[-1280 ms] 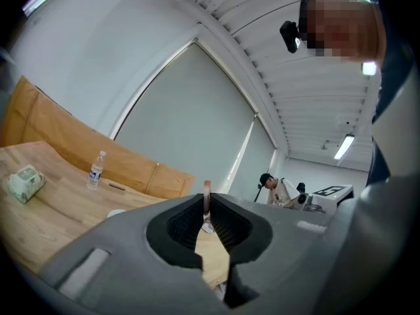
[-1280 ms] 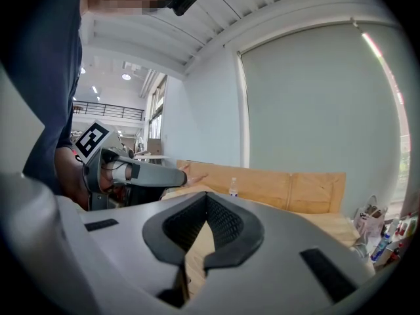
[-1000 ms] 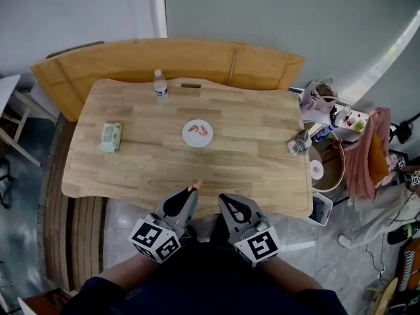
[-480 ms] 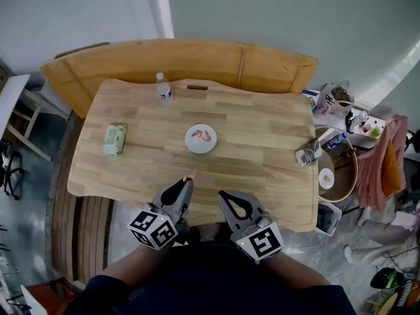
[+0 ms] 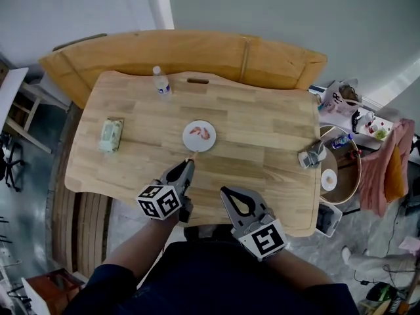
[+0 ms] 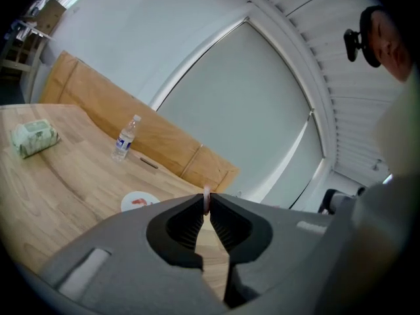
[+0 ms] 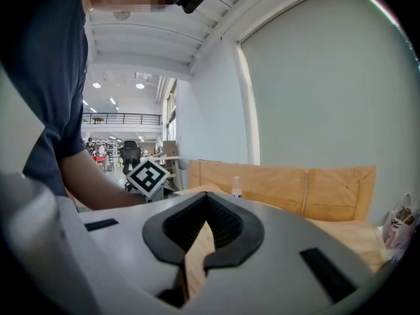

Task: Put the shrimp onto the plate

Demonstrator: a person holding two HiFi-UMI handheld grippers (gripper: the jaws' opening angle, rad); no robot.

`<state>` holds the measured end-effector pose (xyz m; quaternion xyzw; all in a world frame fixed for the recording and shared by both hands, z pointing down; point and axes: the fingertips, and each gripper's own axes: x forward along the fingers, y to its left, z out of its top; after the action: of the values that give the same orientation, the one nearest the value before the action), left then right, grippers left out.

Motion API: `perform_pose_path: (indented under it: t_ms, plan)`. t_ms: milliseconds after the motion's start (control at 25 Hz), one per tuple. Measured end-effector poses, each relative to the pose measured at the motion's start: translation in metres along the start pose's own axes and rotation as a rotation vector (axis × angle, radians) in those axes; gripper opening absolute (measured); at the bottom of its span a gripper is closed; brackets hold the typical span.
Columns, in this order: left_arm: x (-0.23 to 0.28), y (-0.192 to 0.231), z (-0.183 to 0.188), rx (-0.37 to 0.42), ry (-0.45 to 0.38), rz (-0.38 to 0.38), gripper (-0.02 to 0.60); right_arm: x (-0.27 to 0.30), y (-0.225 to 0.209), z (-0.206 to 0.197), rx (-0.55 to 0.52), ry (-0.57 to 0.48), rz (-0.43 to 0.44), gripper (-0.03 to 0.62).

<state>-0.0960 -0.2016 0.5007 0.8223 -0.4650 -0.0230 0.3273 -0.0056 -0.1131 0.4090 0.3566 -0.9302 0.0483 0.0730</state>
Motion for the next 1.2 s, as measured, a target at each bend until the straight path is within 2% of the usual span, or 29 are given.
perform_pose_path:
  t_ms: [200, 520, 760, 1000, 1200]
  plan:
    - [0.037, 0.038, -0.025, -0.088, 0.049, 0.039, 0.034, 0.006, -0.009, -0.003, -0.016, 0.013, 0.019, 0.009]
    - [0.086, 0.096, -0.058, -0.218, 0.112, 0.119, 0.034, 0.011, -0.027, -0.021, 0.004, 0.06, -0.001, 0.009]
    - [0.116, 0.127, -0.071, -0.25, 0.148, 0.17, 0.034, 0.015, -0.035, -0.028, 0.004, 0.083, -0.008, 0.009]
    - [0.135, 0.152, -0.091, -0.364, 0.195, 0.217, 0.034, 0.016, -0.043, -0.036, 0.022, 0.107, -0.019, 0.009]
    - [0.148, 0.164, -0.102, -0.428, 0.22, 0.225, 0.034, 0.013, -0.047, -0.048, 0.04, 0.137, -0.026, 0.009]
